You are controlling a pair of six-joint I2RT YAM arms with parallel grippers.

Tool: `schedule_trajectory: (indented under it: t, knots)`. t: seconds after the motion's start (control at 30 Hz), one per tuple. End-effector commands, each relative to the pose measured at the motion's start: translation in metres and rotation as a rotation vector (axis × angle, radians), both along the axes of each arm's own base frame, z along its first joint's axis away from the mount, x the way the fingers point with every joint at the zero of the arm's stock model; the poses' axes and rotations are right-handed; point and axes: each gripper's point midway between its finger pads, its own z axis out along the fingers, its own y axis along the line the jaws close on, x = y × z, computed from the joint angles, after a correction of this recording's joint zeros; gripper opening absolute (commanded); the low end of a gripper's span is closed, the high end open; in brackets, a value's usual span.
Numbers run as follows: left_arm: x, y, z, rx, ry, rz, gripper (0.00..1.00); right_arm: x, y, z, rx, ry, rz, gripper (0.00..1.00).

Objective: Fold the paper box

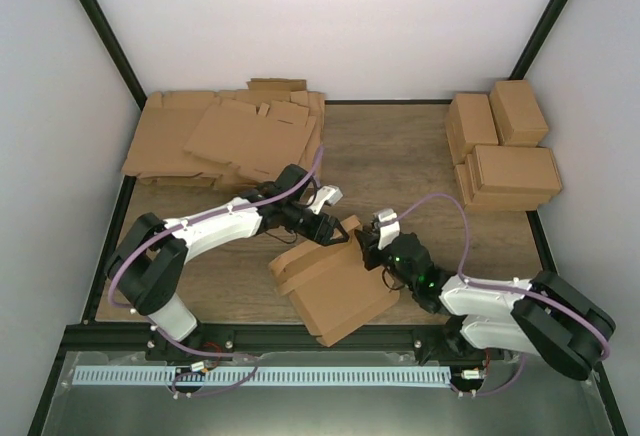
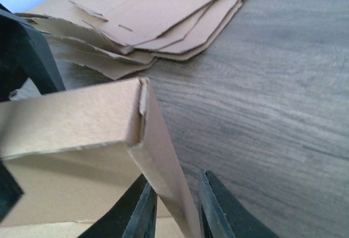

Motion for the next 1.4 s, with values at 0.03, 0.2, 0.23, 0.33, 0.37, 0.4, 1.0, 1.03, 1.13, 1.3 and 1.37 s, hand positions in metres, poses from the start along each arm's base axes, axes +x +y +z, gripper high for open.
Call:
schedule_trajectory:
  t: [0.03, 0.2, 0.23, 0.33, 0.37, 0.4, 1.0, 1.03, 1.13, 1.3, 1.37]
  knots:
    - [-0.001, 0.0, 0.008, -0.014, -0.021, 0.0, 0.6, 0.001, -0.004, 0.027, 0.028, -0.12, 0.0, 0.26]
    - [-0.001, -0.003, 0.01, -0.024, -0.019, -0.009, 0.59, 0.004, -0.004, 0.038, 0.007, -0.196, 0.004, 0.26]
    - [-0.001, -0.004, 0.011, -0.026, -0.017, -0.011, 0.58, 0.006, -0.003, 0.041, 0.003, -0.207, 0.003, 0.27]
    - [-0.002, -0.005, 0.013, -0.033, -0.016, -0.017, 0.57, 0.01, 0.002, 0.04, -0.014, -0.215, 0.006, 0.28]
    - [-0.003, -0.005, 0.013, -0.034, -0.013, -0.02, 0.56, 0.011, 0.003, 0.04, -0.013, -0.217, 0.008, 0.29]
    - [-0.003, -0.005, 0.014, -0.036, -0.011, -0.025, 0.55, 0.012, 0.004, 0.038, -0.013, -0.216, 0.011, 0.29]
    - [-0.008, -0.007, 0.011, -0.029, 0.0, -0.037, 0.47, 0.022, 0.017, 0.053, 0.041, -0.271, 0.014, 0.19]
    - [-0.008, -0.007, 0.01, -0.027, 0.003, -0.038, 0.48, 0.022, 0.017, 0.053, 0.043, -0.272, 0.015, 0.19]
    - [-0.009, -0.008, 0.01, -0.026, 0.001, -0.041, 0.48, 0.022, 0.016, 0.054, 0.045, -0.281, 0.011, 0.18]
    - [-0.008, -0.009, 0.015, -0.033, -0.007, -0.034, 0.51, 0.025, 0.013, 0.049, 0.024, -0.27, -0.01, 0.01]
    - [-0.008, -0.009, 0.02, -0.039, -0.014, -0.032, 0.52, 0.024, 0.012, 0.046, 0.02, -0.263, -0.012, 0.01]
